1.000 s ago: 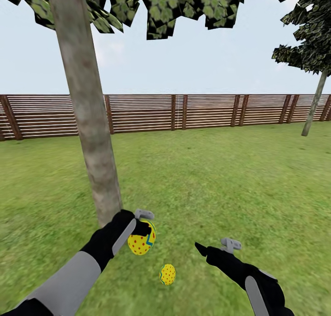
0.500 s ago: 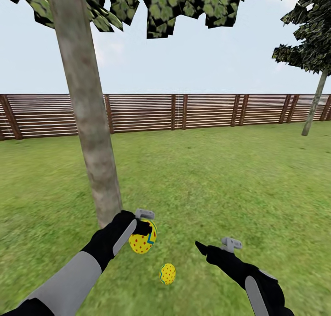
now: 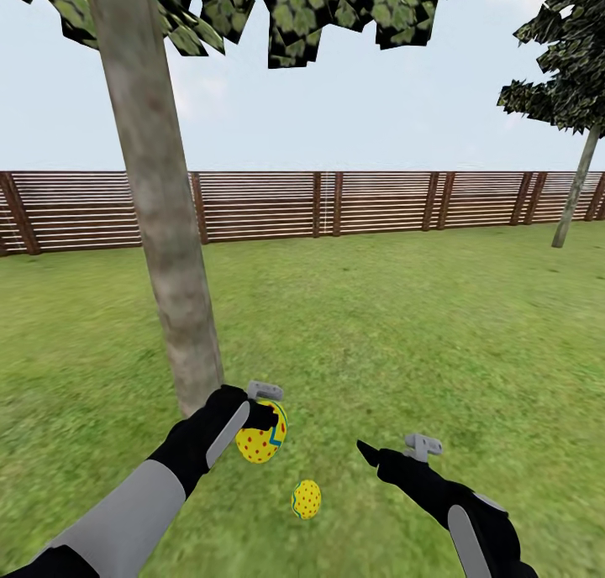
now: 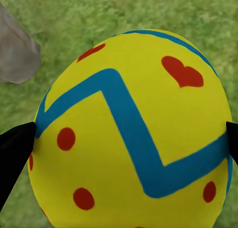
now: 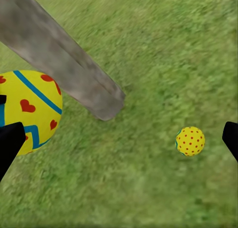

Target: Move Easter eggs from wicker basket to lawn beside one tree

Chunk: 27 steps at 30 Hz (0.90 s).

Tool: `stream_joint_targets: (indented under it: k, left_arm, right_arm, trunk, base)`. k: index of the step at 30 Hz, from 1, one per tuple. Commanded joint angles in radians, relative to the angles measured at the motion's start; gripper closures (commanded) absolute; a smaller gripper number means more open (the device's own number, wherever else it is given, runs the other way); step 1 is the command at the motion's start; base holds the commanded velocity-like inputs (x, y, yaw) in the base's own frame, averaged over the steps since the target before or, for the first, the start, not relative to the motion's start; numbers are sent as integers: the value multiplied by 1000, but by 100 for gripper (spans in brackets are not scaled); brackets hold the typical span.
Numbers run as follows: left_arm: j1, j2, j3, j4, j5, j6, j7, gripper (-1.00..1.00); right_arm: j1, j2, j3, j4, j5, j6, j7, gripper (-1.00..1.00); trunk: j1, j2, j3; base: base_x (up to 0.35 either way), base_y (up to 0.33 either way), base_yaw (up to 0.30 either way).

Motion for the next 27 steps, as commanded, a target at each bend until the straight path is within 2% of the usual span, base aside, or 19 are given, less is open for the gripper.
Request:
stream_joint_targets:
  k: [1,12,27]
  left_arm:
    - [-1,1,-3,-1,10,3,9,100]
    - [-1,1,-3,-1,11,0,9,100]
    - [-1,2,-4,26,11,-50,8,100]
  right_arm:
    - [-1,1,-3,-1,-1,6,5,-100]
    - [-1,1,-3,-1,-1,5,5,-100]
    - [-1,3,-2,14,0,5,5,-100]
  trunk:
    - [4,-8,-5]
    - [46,-85,-39]
    - [104,-190,-86]
  base:
    - [0,0,0]
    - [0,0,0]
    - [0,0,0]
